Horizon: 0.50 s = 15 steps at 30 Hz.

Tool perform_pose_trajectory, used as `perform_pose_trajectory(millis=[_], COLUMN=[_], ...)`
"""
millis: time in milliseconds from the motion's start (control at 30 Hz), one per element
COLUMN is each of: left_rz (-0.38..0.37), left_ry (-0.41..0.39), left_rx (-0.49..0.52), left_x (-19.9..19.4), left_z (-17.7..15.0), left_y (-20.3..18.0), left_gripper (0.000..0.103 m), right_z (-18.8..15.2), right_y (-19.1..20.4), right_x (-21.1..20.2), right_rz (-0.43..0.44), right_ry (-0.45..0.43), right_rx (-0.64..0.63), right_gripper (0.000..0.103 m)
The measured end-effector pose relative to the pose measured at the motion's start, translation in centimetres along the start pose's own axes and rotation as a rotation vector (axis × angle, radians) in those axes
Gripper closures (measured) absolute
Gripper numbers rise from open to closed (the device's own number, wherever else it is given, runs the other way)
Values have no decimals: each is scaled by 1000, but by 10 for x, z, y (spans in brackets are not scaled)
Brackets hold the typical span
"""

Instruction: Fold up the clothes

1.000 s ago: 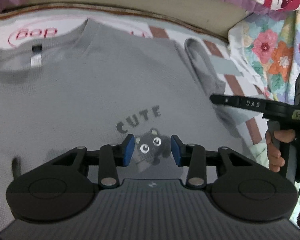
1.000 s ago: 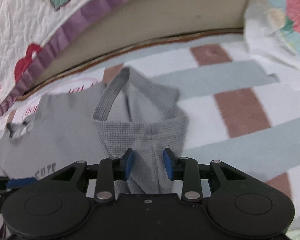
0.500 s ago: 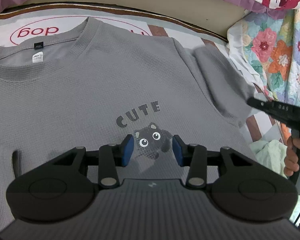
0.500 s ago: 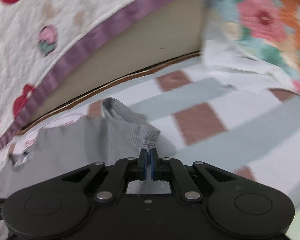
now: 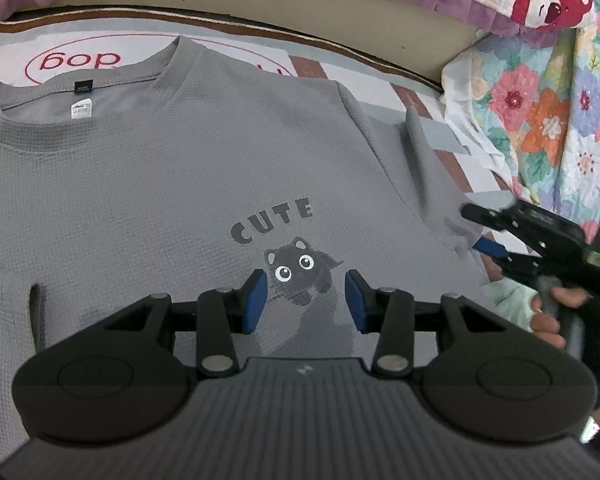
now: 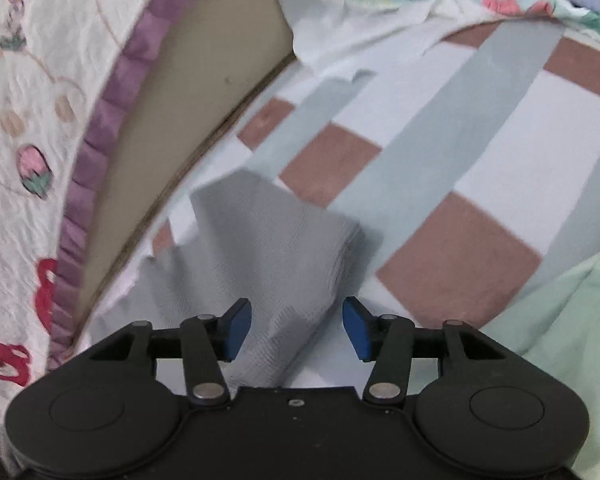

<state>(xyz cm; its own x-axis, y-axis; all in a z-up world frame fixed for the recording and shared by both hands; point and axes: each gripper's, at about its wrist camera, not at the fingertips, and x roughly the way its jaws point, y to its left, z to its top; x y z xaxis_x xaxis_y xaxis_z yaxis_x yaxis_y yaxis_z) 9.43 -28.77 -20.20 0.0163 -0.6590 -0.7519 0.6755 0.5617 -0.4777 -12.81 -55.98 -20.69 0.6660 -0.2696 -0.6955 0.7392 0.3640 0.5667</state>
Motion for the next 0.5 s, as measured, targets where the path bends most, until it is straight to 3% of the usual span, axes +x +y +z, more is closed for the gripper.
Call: perform_pose_trajectory(millis=[133, 167, 200, 233, 367, 500], left_rz=[-5, -11, -26, -42, -54, -63], left_ry=[-16, -24, -32, -40, -82, -129], left_rx=[-10, -16, -30, -44, -76, -123], left_x=[-7, -10, -12, -15, -25, -30], left_z=[-1, -2, -3, -3, 0, 4], left_y=[0, 2, 6, 9, 21, 30], left_gripper=[61, 61, 61, 61, 61, 61], right_z=[12, 15, 17, 19, 13, -11], right_y=[11, 13, 16, 19, 56, 126], right_x=[22, 27, 32, 38, 17, -31], right_rz=[-25, -23, -15, -8, -5, 76], right_ry=[-113, -117, -106, -95, -144, -197], right_rx=[-44, -54, -66, -77, -237, -641], right_gripper=[46, 56, 88, 95, 95, 95])
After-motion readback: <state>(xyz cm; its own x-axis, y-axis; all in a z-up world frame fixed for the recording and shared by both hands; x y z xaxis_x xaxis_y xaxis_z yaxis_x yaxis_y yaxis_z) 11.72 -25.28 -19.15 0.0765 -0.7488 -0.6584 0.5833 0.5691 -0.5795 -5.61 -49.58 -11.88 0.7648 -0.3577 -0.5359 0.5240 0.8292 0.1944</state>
